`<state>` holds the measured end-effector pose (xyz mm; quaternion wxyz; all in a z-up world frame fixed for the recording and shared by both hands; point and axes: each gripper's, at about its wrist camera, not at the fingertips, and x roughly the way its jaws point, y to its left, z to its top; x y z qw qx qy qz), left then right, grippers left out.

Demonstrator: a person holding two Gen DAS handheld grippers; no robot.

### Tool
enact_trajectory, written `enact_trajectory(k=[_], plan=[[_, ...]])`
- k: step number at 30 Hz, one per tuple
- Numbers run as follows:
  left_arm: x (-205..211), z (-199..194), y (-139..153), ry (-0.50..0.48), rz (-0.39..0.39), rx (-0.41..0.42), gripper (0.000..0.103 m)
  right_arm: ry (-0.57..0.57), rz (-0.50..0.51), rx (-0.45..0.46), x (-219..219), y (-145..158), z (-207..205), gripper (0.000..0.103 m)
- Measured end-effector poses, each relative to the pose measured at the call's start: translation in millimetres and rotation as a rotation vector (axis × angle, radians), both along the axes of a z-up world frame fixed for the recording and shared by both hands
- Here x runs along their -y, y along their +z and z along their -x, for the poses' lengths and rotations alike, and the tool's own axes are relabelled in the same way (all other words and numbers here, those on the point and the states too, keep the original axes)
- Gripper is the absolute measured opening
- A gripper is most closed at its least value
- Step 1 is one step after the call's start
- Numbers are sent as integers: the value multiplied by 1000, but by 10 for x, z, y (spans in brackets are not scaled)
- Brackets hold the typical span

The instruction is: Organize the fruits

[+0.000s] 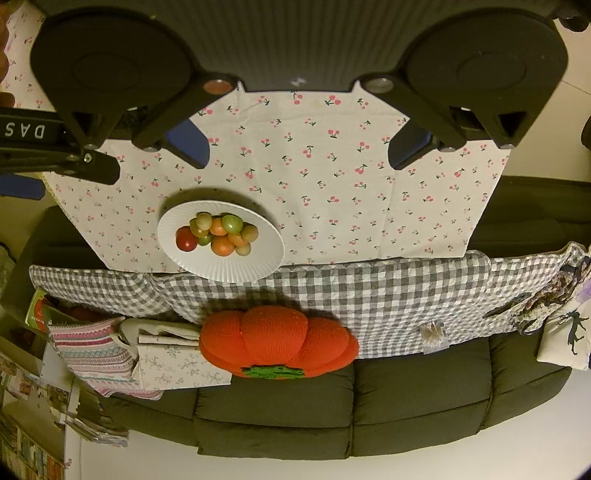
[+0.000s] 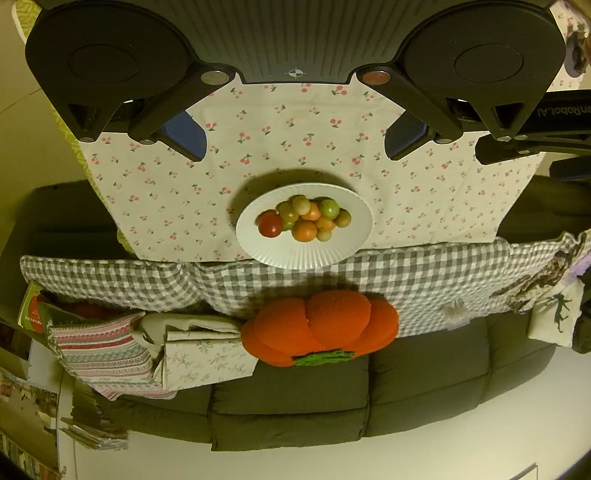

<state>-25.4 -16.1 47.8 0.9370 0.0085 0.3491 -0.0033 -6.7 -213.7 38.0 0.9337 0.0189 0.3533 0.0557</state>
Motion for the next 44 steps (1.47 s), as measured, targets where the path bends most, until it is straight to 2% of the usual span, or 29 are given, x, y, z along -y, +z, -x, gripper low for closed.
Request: enact_trajectory(k=[44], plan=[[44,-5,-5,-7,-5,17,102,-7,-10,-2,10,-10,-2,103]])
